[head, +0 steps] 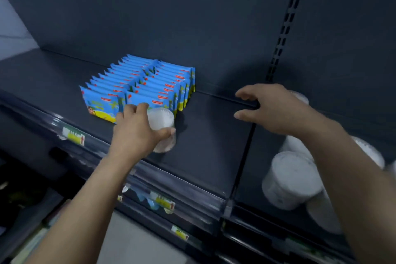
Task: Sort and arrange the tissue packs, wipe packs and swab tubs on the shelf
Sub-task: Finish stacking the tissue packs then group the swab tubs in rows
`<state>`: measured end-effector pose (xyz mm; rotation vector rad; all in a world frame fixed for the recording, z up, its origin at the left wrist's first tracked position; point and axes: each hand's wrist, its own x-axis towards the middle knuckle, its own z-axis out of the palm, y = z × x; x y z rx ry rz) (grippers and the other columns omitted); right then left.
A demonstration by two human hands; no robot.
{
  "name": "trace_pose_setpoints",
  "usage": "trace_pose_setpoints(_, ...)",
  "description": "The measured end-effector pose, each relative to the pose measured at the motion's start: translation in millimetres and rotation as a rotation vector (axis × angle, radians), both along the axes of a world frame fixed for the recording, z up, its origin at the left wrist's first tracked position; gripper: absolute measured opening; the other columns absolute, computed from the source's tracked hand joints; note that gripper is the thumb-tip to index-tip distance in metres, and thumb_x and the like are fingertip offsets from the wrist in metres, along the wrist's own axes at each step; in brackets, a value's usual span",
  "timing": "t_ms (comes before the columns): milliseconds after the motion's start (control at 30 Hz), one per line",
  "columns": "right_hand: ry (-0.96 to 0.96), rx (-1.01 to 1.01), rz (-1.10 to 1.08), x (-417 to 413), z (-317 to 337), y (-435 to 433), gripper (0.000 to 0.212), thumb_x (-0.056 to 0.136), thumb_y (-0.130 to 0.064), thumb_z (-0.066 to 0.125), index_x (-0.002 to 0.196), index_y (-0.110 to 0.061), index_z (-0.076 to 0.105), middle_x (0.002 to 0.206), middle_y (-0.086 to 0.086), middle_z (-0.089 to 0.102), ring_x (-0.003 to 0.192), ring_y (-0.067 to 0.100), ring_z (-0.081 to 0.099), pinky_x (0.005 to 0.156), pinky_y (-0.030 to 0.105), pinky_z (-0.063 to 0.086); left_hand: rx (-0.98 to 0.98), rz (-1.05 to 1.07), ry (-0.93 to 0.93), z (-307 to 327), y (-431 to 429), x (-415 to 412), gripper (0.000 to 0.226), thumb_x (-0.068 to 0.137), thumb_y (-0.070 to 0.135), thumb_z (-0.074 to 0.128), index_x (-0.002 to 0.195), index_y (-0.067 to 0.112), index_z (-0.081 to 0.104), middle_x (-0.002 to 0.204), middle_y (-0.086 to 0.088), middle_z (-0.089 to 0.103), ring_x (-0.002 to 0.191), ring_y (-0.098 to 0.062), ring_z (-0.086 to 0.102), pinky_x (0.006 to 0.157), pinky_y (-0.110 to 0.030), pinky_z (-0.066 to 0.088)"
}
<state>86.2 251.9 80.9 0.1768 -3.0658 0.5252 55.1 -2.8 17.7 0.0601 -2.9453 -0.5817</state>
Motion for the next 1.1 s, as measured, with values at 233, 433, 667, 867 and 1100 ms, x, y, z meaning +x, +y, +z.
trace_pose_setpoints(233,-0.03,-0.02,-0.152,-13,-8,2,0.053,0.085,-0.04,0.064,0.133,-0.025,0.048,0.134,-0.005,0.054,0.12,0.011,0.051,0.086,0.017,0.034,-0.036,-0.128,-0.094,0,5,-21,0.083,0.066,0.051,0.072,0.129,0.012,0.035,0.122,-0.016,0.048,0.11,-0.036,0.05,0.084,-0.04,0.043)
trace_pose_setpoints(433,-0.08,-0.006,-0.327,-11,-3,46,0.056,0.085,-0.039,0.064,0.136,-0.022,0.046,0.133,0.001,0.054,0.12,0.018,0.051,0.098,0.029,0.042,0.188,-0.319,-0.044,15,57,-25,0.08,0.063,0.053,0.072,0.128,0.018,0.039,0.124,-0.006,0.052,0.113,-0.029,0.05,0.08,-0.033,0.035)
trace_pose_setpoints(667,-0.209,0.071,-0.476,-30,-14,105,0.068,0.082,-0.052,0.062,0.136,-0.016,0.042,0.133,0.008,0.052,0.115,0.025,0.053,0.085,0.032,0.044,0.3,-0.393,0.026,16,114,-40,0.079,0.058,0.052,0.071,0.124,0.021,0.042,0.117,-0.002,0.052,0.104,-0.023,0.052,0.084,-0.035,0.04)
trace_pose_setpoints(867,-0.332,0.115,-0.379,-60,-25,116,0.086,0.076,-0.058,0.066,0.142,-0.013,0.035,0.139,0.007,0.047,0.122,0.024,0.048,0.098,0.034,0.044,0.279,-0.334,0.045,14,133,-37,0.081,0.056,0.056,0.07,0.125,0.023,0.042,0.116,0.001,0.052,0.098,-0.018,0.051,0.076,-0.029,0.037)
trace_pose_setpoints(1100,-0.518,0.362,-0.196,-76,-20,114,0.1,0.074,-0.043,0.074,0.15,-0.03,0.009,0.148,0.011,0.03,0.129,0.029,0.038,0.1,0.039,0.043,0.245,-0.265,0.058,15,132,-26,0.077,0.06,0.05,0.074,0.126,0.022,0.044,0.123,-0.001,0.05,0.108,-0.022,0.05,0.08,-0.029,0.035)
